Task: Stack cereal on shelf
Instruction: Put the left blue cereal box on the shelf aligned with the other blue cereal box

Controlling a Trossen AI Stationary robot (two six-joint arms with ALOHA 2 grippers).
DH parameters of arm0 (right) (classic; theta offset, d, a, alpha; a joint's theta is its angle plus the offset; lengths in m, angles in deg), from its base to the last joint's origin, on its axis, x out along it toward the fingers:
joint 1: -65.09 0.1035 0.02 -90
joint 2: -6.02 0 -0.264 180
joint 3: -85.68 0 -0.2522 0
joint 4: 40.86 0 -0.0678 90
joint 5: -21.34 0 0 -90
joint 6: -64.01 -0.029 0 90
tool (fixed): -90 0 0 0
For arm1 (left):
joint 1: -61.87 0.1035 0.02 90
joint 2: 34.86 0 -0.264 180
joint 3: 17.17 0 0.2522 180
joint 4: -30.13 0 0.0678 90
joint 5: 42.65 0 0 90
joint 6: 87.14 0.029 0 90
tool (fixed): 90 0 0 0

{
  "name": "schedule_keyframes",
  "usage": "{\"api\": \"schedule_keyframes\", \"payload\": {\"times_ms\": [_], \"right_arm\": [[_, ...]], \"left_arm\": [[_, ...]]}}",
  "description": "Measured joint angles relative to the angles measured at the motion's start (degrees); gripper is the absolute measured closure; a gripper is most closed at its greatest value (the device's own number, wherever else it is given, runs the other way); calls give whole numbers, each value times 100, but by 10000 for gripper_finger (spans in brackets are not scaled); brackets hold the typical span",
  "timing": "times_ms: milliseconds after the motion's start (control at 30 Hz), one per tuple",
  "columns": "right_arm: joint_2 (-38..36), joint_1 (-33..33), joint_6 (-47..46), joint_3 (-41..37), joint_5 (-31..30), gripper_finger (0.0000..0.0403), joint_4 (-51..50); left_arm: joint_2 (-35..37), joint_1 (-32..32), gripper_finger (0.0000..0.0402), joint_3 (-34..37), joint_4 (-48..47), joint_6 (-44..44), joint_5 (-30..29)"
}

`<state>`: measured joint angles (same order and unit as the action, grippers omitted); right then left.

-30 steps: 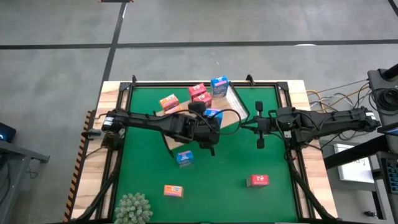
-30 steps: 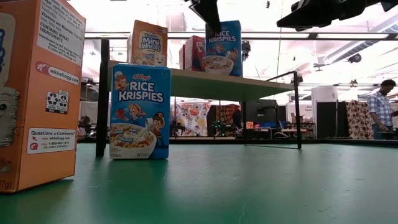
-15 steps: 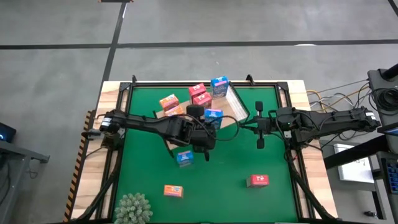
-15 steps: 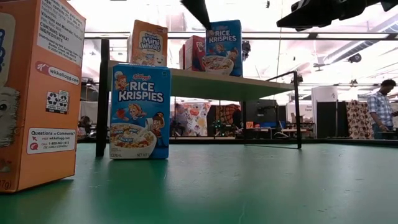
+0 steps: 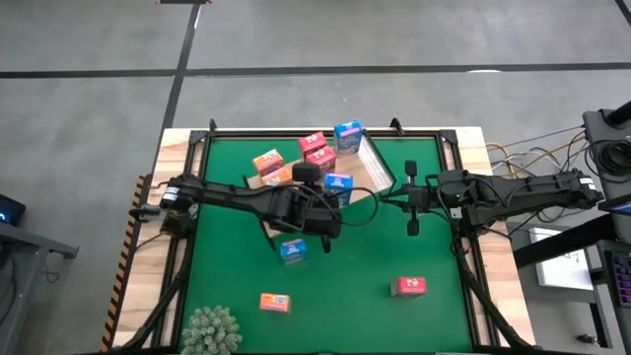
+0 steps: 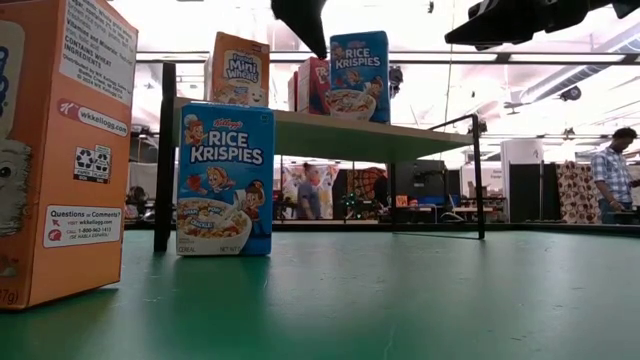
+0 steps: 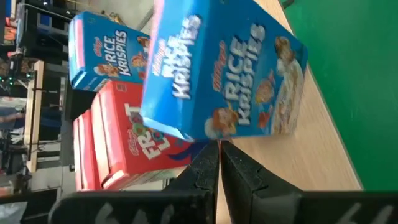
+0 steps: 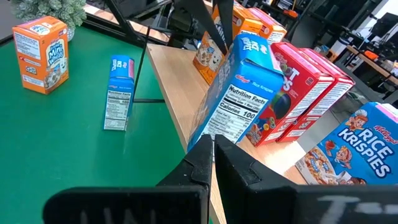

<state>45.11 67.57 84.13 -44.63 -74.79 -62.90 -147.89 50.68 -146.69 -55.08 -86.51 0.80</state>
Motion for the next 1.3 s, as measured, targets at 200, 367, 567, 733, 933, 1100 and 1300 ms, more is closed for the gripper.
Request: {"api": "schedule_keyframes", "payload": {"times_ms": [200, 367, 567, 733, 933, 1100, 1300], "right_arm": [[0, 0, 2, 0, 0, 394, -2], [0, 0, 3, 0, 0, 394, -2], [0, 0, 40, 0, 2, 394, 13], [0, 0, 40, 0, 2, 394, 22], [0, 0, 42, 0, 3, 394, 48], [112, 0, 109, -2, 2, 394, 236], [587, 0, 462, -2, 4, 394, 990]], "left_arm": [[-66, 32, 401, 12, 425, -8, -2], [-87, 32, 401, 13, 738, -12, 55], [-94, 62, 402, 40, 1093, -27, 62], [-128, 132, 402, 44, 1214, -27, 64], [-135, 198, 402, 108, 1415, -27, 64], [-131, 192, 402, 111, 1437, 27, 64], [42, 69, 402, 114, 1248, 33, 64]]}}
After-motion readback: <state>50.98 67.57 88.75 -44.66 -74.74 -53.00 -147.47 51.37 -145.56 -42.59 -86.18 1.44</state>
